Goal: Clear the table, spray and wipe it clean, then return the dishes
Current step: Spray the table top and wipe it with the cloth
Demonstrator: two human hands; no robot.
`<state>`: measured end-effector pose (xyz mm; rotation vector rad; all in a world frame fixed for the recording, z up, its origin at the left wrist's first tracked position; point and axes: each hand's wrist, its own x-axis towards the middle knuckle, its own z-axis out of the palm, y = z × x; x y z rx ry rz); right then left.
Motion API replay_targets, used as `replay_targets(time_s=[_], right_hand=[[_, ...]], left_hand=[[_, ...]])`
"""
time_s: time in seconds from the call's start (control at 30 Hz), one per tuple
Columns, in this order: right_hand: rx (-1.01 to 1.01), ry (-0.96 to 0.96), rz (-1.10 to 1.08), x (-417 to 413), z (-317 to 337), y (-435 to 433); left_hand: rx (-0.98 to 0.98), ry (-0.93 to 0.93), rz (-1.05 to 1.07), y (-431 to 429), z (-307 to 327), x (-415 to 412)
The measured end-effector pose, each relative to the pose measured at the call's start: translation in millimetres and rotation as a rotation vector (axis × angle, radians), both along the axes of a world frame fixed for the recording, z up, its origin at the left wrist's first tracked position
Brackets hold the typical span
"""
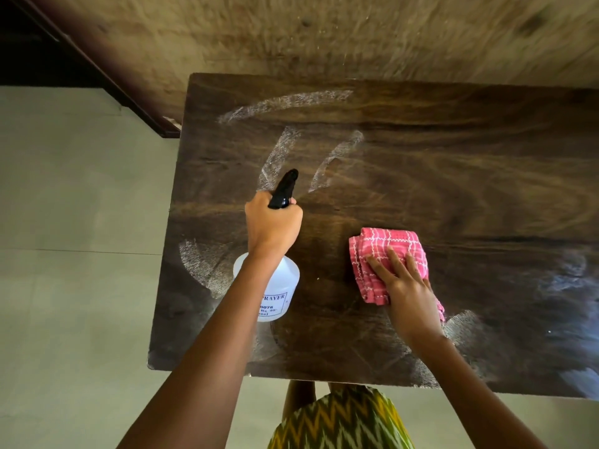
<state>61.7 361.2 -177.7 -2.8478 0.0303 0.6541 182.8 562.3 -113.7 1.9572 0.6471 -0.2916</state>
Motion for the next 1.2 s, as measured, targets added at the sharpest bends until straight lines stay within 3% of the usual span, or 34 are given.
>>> replay_targets(time_s=[0.33,0.53,0.7,0.87,1.0,1.1,1.2], right_hand=[[0.033,-0.089,-0.134,21.6,-3.3,-1.7],[0.043,-0.042,-0.394,99.1,-14.4,1.0],[0.001,0.074,-0.168,159.8,-25.8,72.8],[0.011,0.063,0.193,86.5,-35.4,80.8],[-0.071,0.076,0.023,78.0,-30.5,22.4],[-0.094,0.072,-0.133,140.7,-32.3,8.1],[-0.09,0.09,-0.148,216.4,-30.4,40.1]], left_hand=[[-0.019,-0.094,0.107,12.0,-0.4,24.0],[-0.092,-0.378,0.297,36.8,-1.5,52.6],[0.008,-0.591,0.307,60.3,-21.6,77.7],[0.028,-0.632,0.311,71.8,-40.5,95.2],[-0.053,-0.654,0.299,72.2,-50.2,97.9],[-0.067,-0.72,0.291,72.8,-52.9,101.3],[-0.062,-0.778,0.32,73.1,-59.4,108.6]])
